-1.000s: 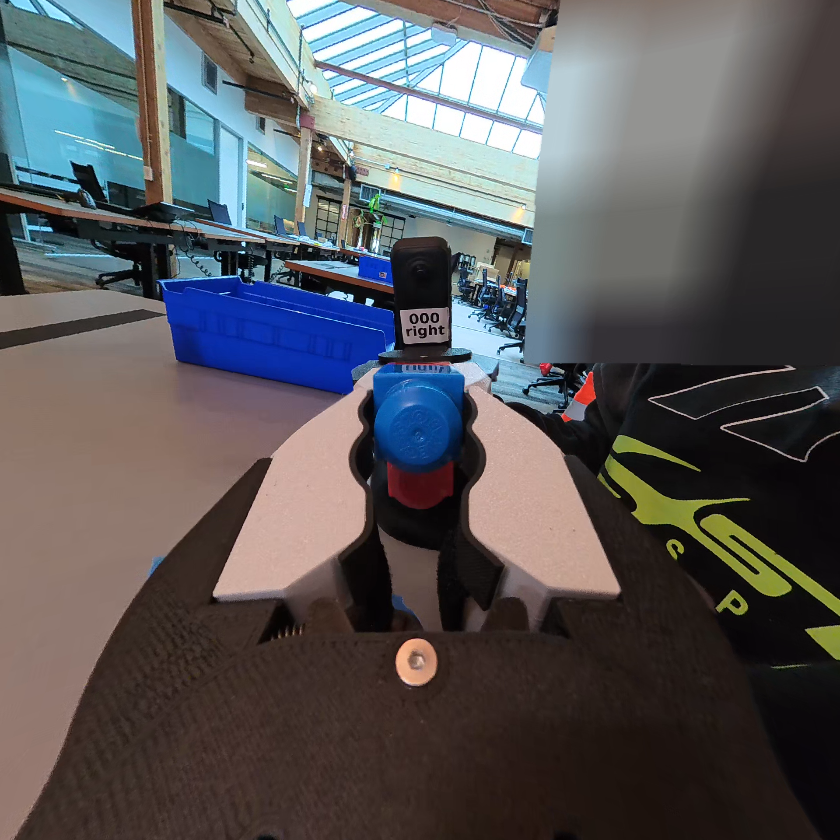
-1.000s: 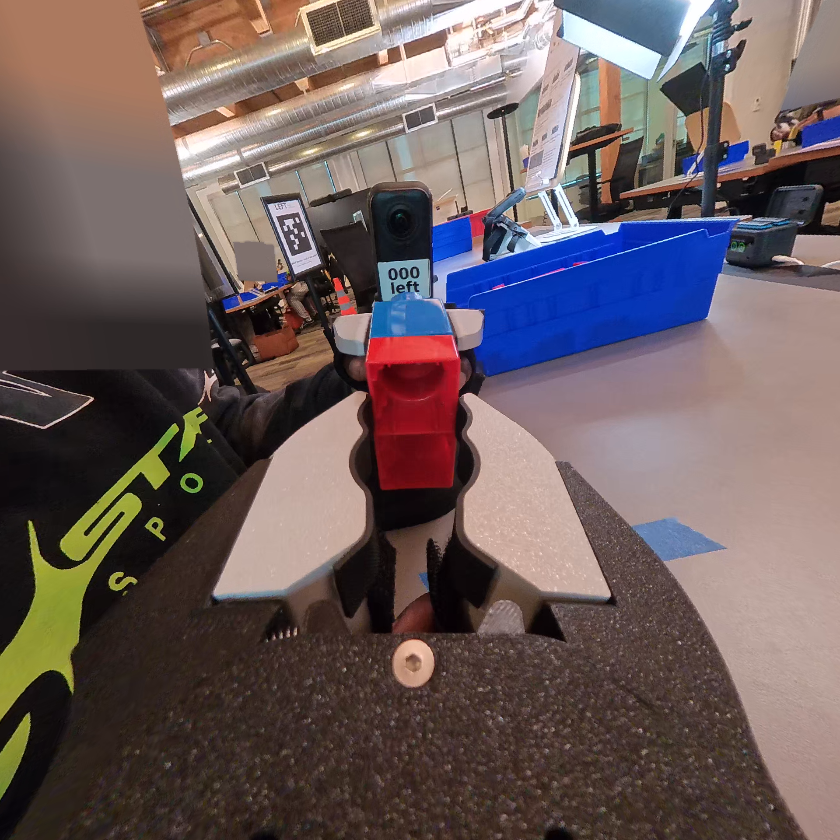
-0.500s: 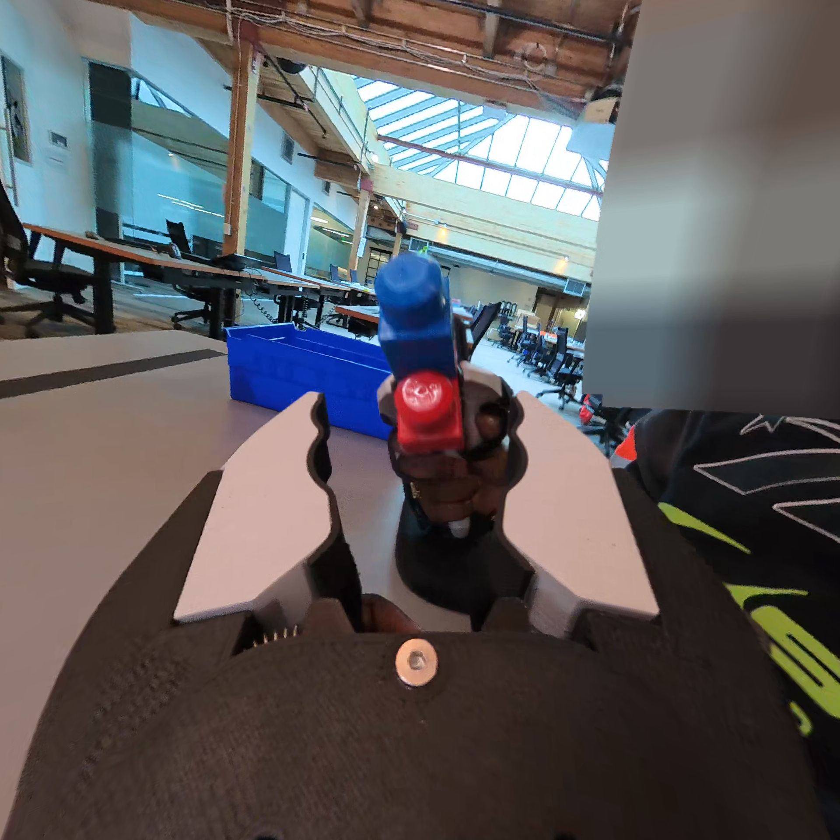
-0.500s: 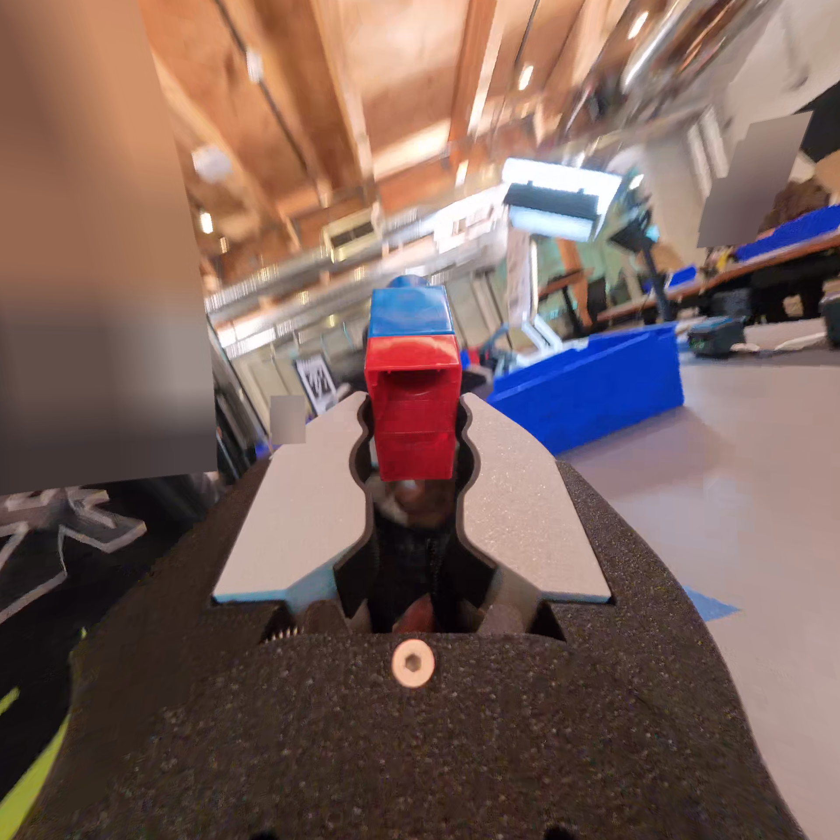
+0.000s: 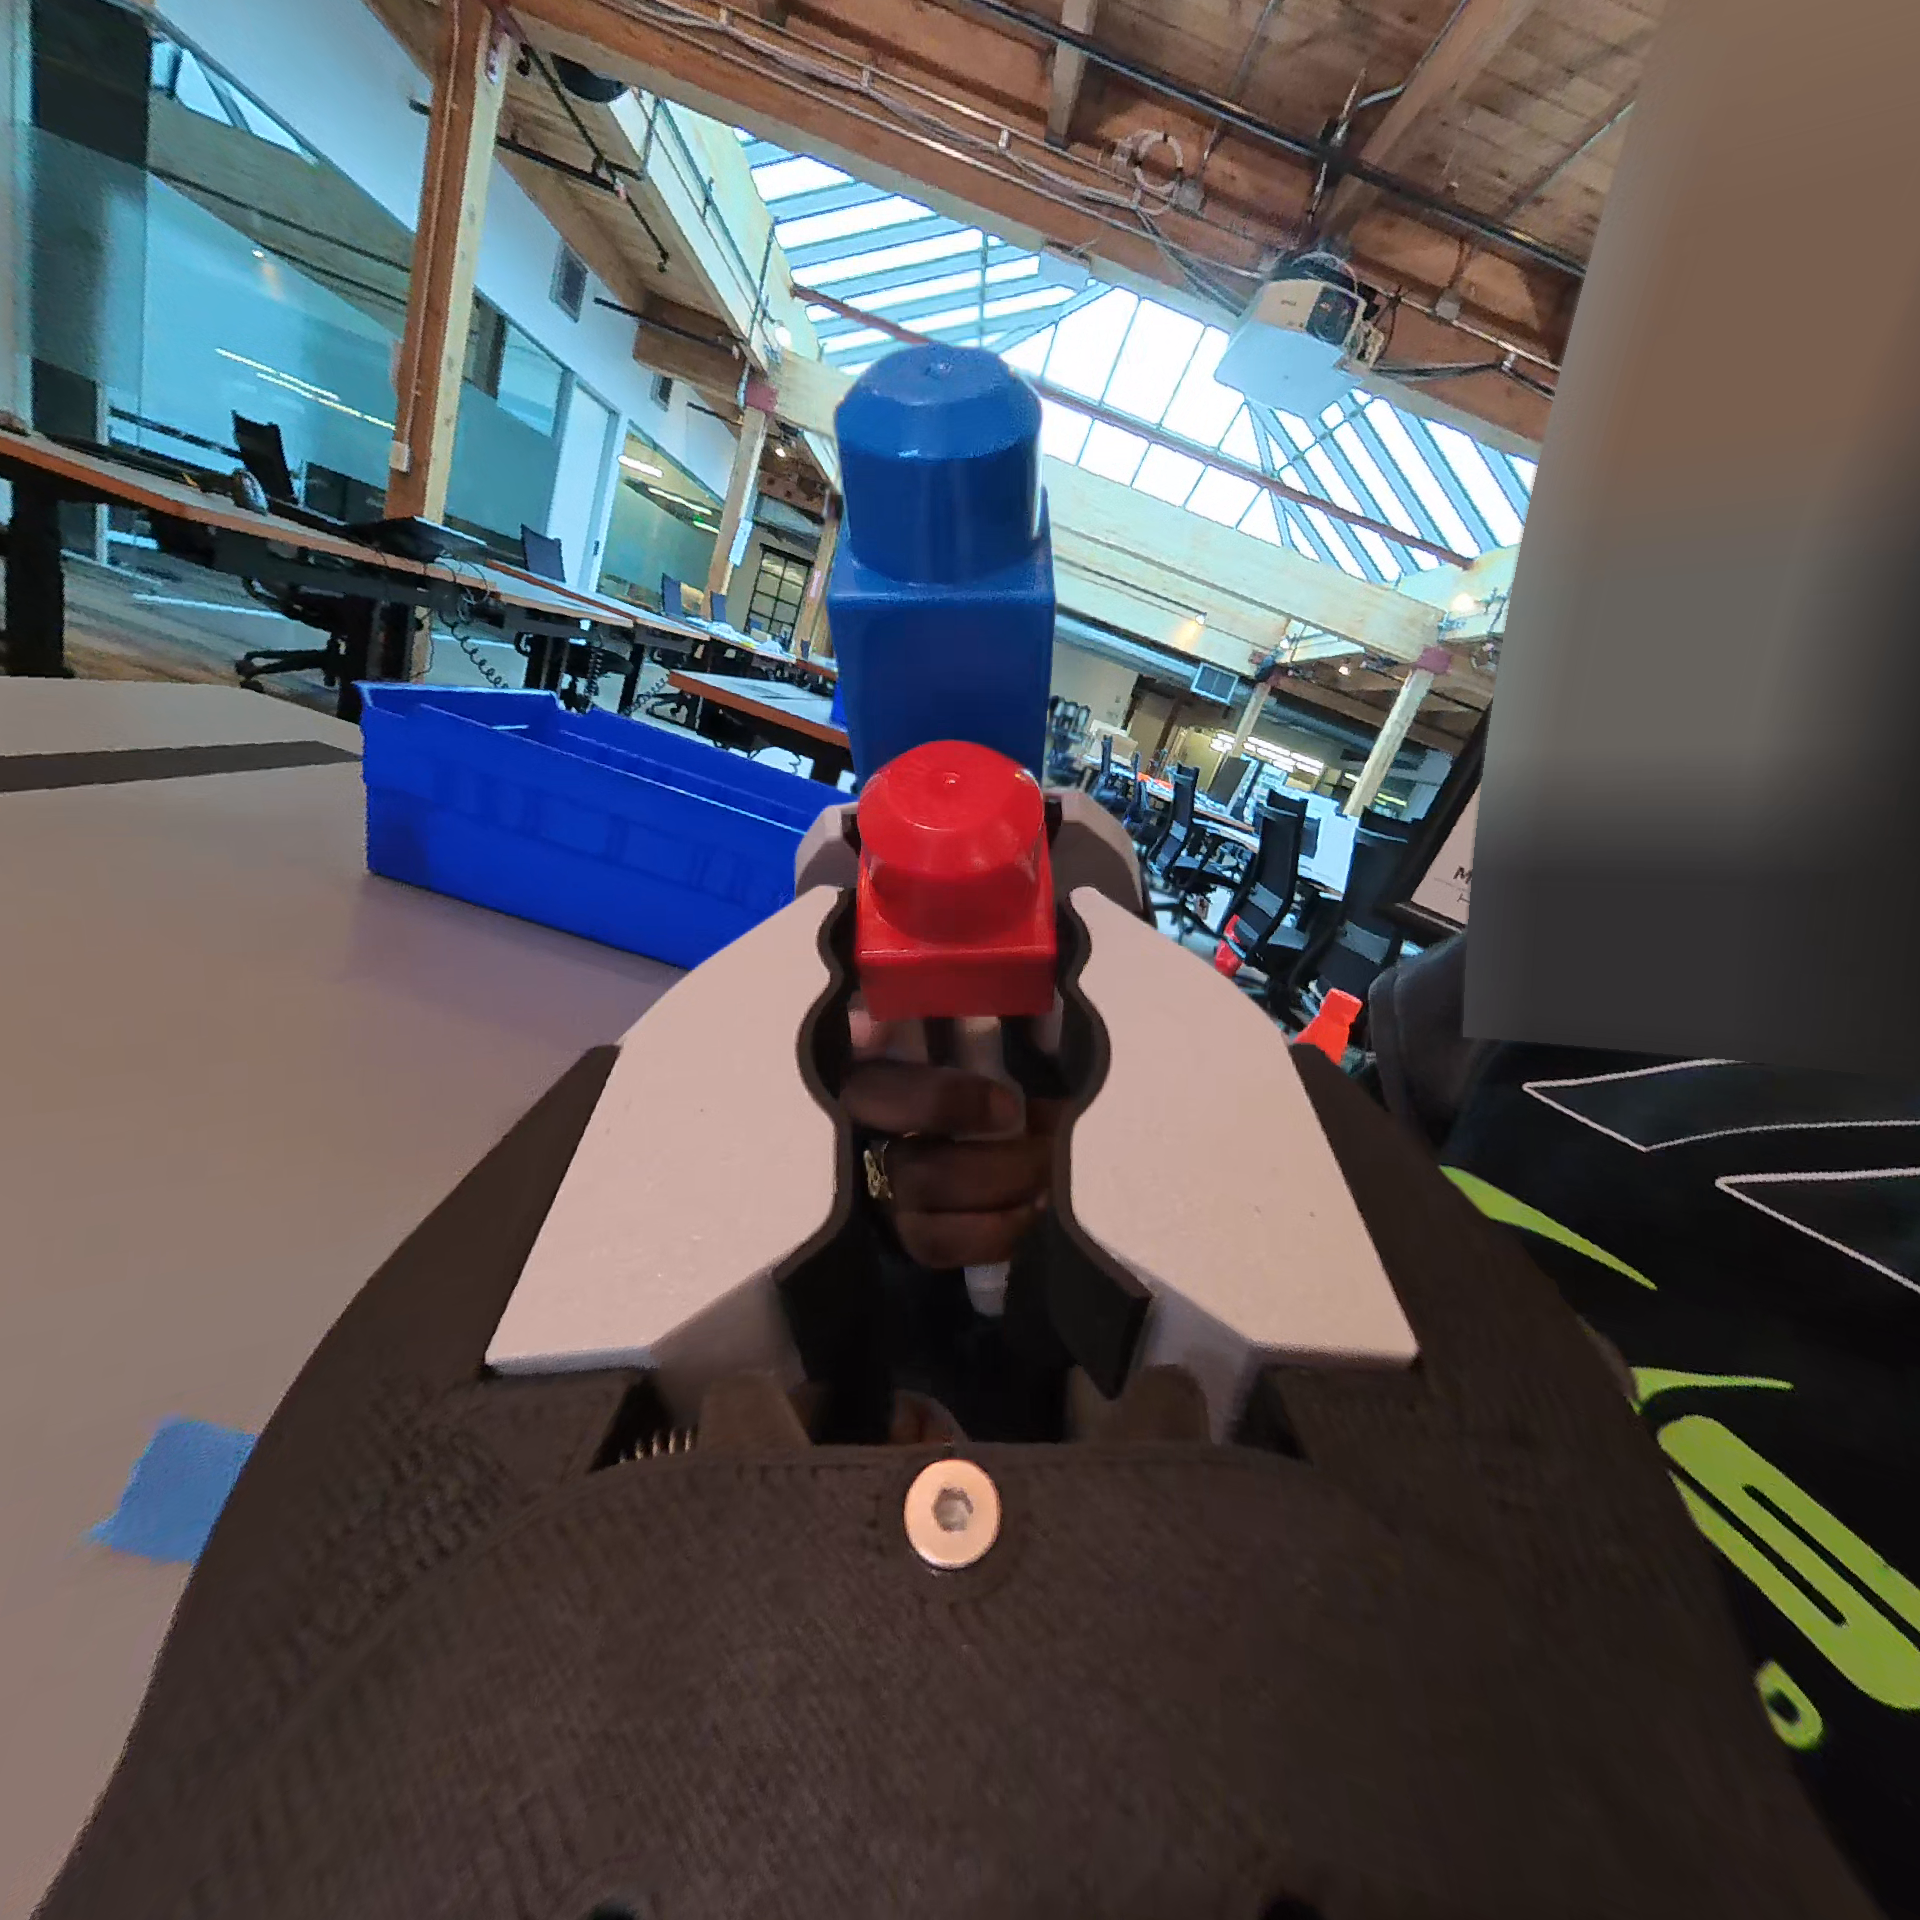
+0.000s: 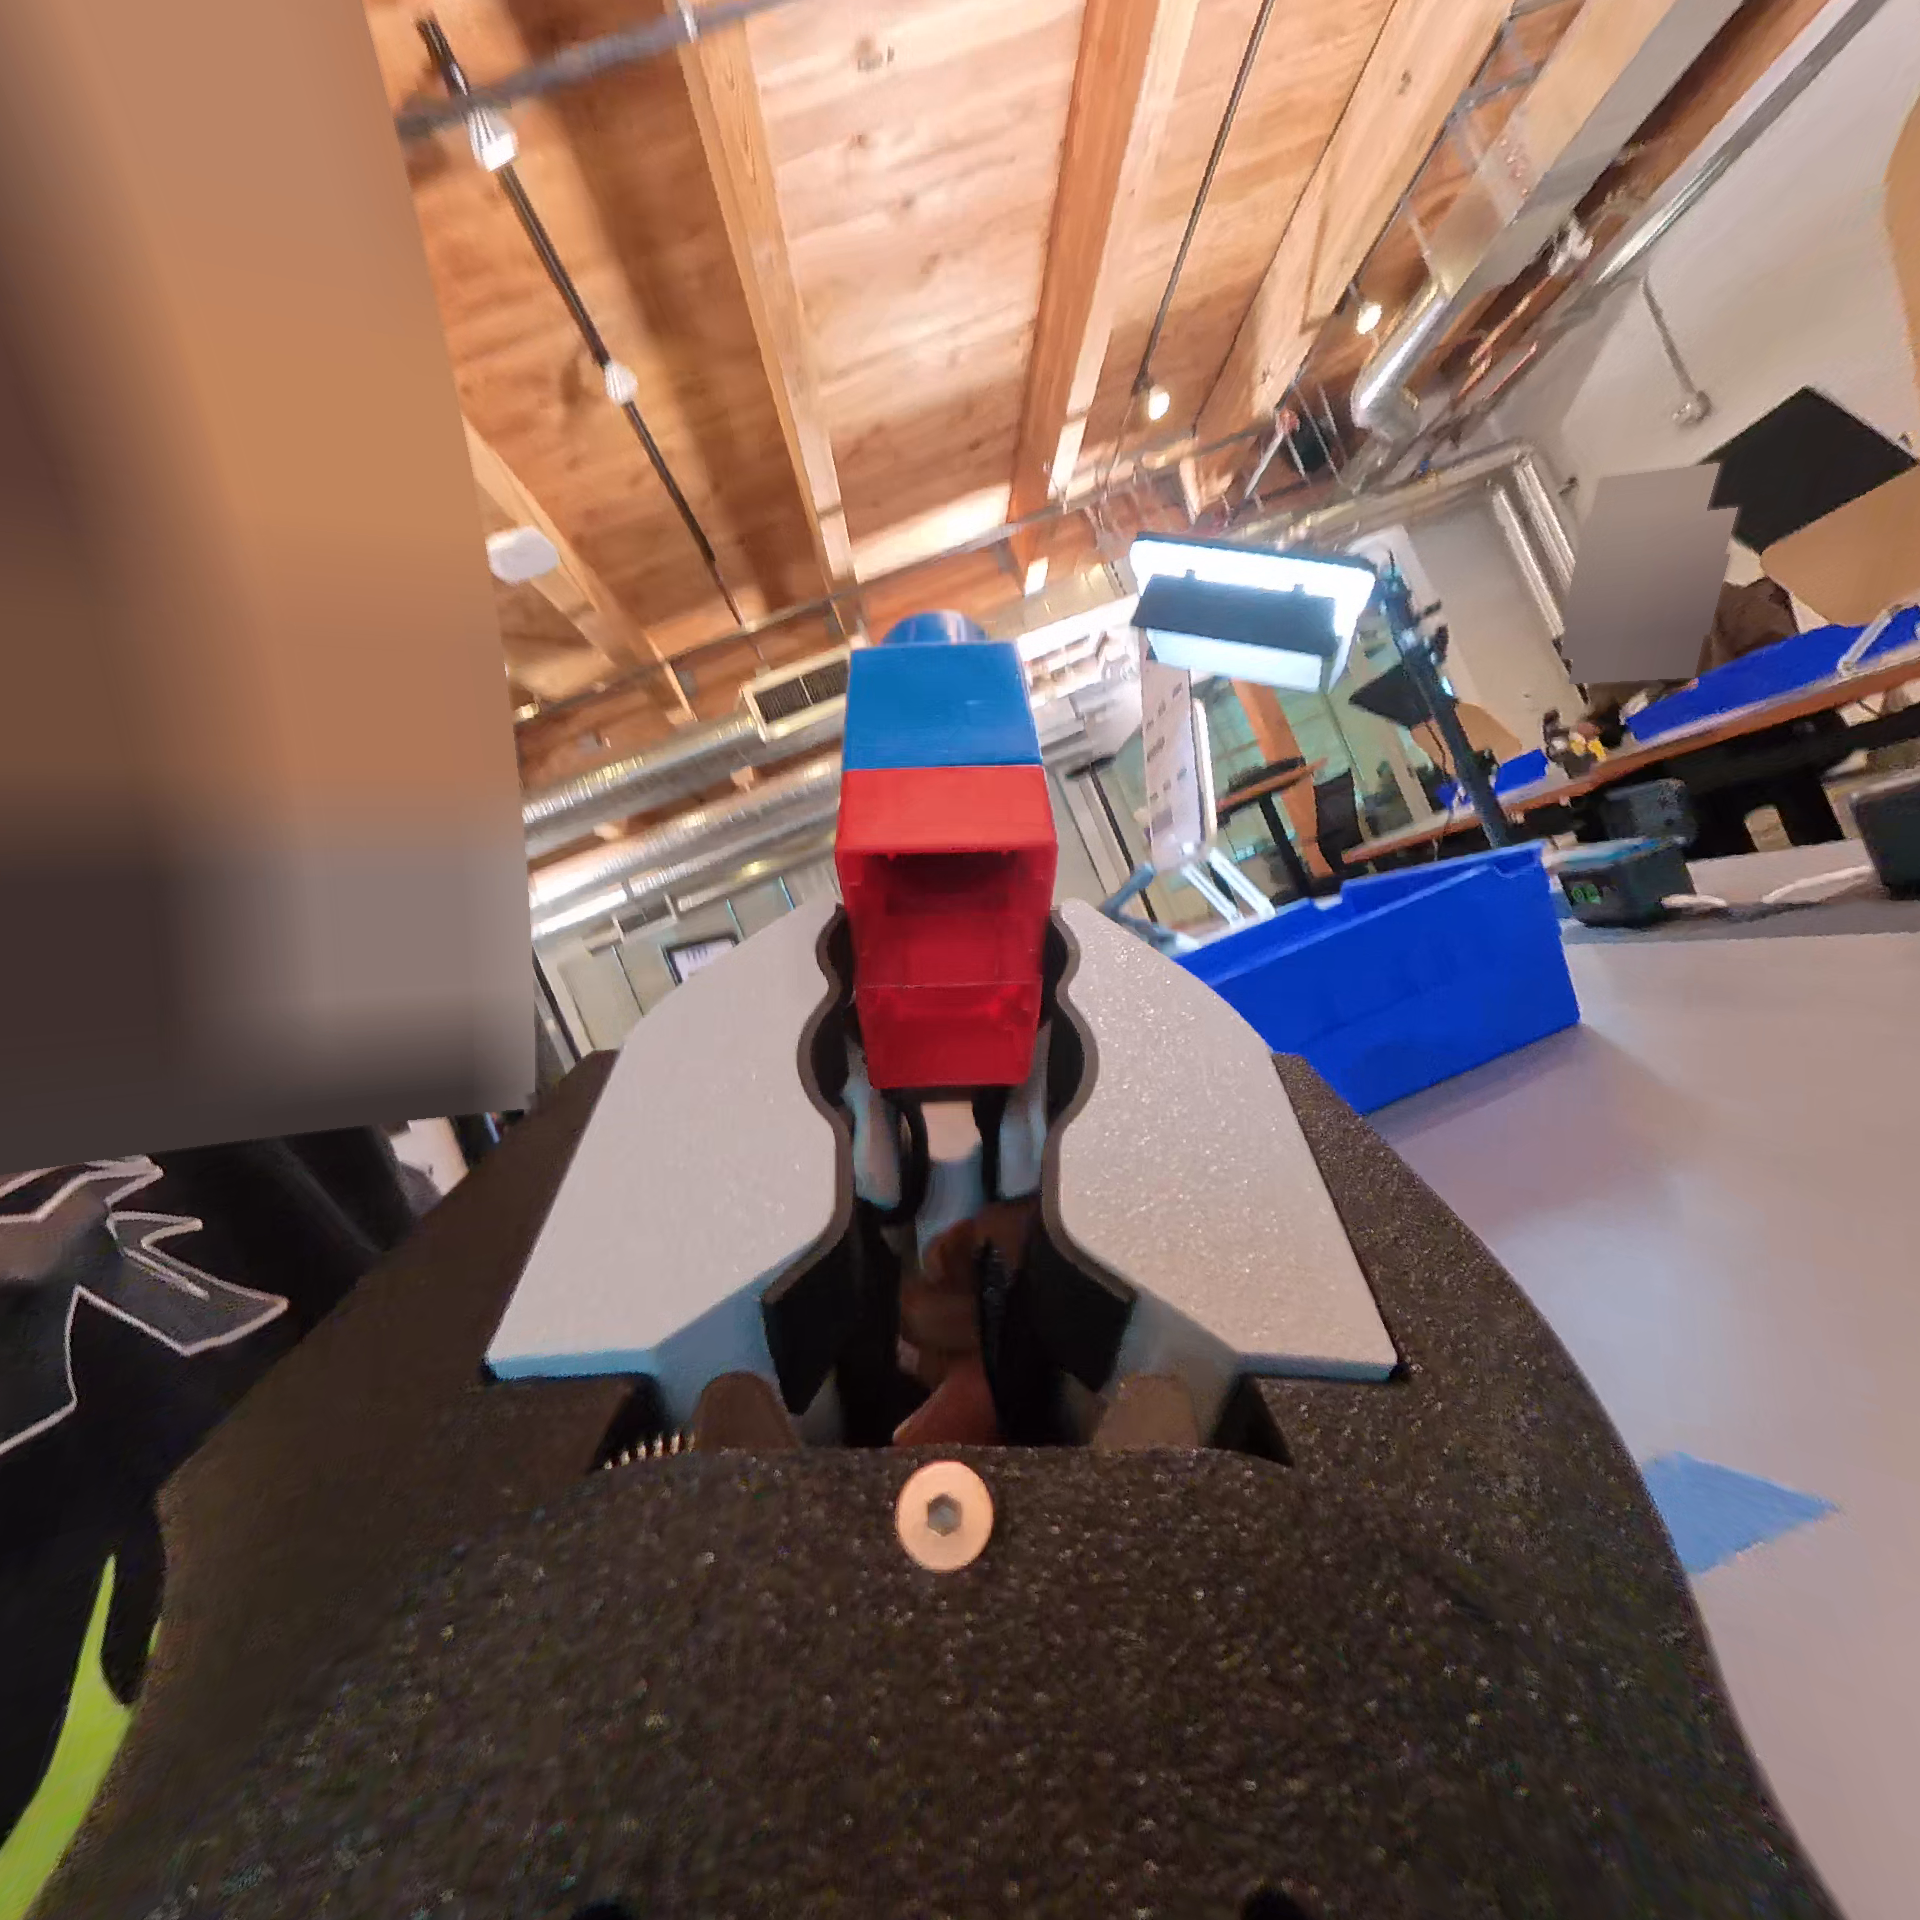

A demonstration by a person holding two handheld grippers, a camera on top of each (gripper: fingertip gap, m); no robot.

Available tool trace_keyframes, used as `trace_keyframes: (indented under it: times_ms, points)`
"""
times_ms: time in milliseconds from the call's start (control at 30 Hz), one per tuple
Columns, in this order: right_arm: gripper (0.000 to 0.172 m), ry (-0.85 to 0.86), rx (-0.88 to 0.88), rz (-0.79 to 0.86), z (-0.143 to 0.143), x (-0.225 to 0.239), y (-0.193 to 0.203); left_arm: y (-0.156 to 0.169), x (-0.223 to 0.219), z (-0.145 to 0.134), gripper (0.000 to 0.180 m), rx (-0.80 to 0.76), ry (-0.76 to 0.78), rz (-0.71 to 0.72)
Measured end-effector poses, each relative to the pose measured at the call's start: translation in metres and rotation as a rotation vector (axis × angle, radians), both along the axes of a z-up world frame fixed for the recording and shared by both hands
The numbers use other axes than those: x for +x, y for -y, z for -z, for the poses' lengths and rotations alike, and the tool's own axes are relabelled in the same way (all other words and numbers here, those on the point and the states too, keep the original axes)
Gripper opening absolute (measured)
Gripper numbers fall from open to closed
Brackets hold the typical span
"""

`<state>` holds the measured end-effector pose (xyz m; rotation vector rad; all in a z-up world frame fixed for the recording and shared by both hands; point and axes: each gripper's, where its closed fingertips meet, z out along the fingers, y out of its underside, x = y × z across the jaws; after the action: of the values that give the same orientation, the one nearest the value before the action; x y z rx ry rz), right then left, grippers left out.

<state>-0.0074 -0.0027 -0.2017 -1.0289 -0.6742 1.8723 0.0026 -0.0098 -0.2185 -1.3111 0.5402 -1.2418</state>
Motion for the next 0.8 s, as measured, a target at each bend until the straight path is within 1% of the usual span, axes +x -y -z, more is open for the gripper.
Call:
trace_keyframes:
  times_ms: [67, 100, 133, 167, 233, 300, 400, 433, 500, 600, 700, 800]
  points:
    - [0.038, 0.118, 0.064, -0.014, 0.008, -0.001, -0.001, -0.001, -0.005, 0.005, 0.037, -0.002, -0.062, -0.017]
    - [0.051, 0.19, 0.12, -0.013, 0.011, 0.002, -0.003, -0.001, -0.008, 0.009, 0.036, 0.002, -0.122, -0.032]
    - [0.061, 0.274, 0.186, -0.007, 0.014, 0.006, -0.007, -0.002, -0.011, 0.015, 0.036, 0.013, -0.198, -0.056]
    - [0.065, 0.363, 0.266, -0.008, 0.016, 0.011, -0.01, -0.004, -0.014, 0.022, 0.036, 0.027, -0.295, -0.085]
    - [0.067, 0.539, 0.419, -0.026, 0.015, 0.022, -0.015, -0.007, -0.021, 0.033, 0.036, 0.056, -0.469, -0.134]
    - [0.068, 0.702, 0.54, -0.081, 0.011, 0.029, -0.017, -0.007, -0.024, 0.042, 0.036, 0.062, -0.588, -0.15]
    - [0.063, 0.919, 0.743, -0.146, 0.006, 0.029, -0.02, -0.007, -0.026, 0.055, 0.037, 0.059, -0.746, -0.173]
    - [0.062, 0.995, 0.813, -0.182, 0.007, 0.027, -0.019, -0.006, -0.025, 0.058, 0.037, 0.06, -0.769, -0.17]
    - [0.058, 1.128, 0.931, -0.269, 0.009, 0.023, -0.015, -0.004, -0.02, 0.059, 0.037, 0.059, -0.764, -0.15]
    - [0.053, 1.25, 1.056, -0.395, 0.015, 0.016, -0.003, -0.004, -0.018, 0.063, 0.037, 0.055, -0.78, -0.139]
    - [0.044, 1.323, 1.139, -0.461, 0.023, 0.011, 0.001, -0.003, -0.015, 0.064, 0.037, 0.056, -0.773, -0.128]
    - [0.033, 1.35, 1.177, -0.468, 0.026, 0.007, -0.001, -0.002, -0.013, 0.063, 0.037, 0.064, -0.764, -0.122]
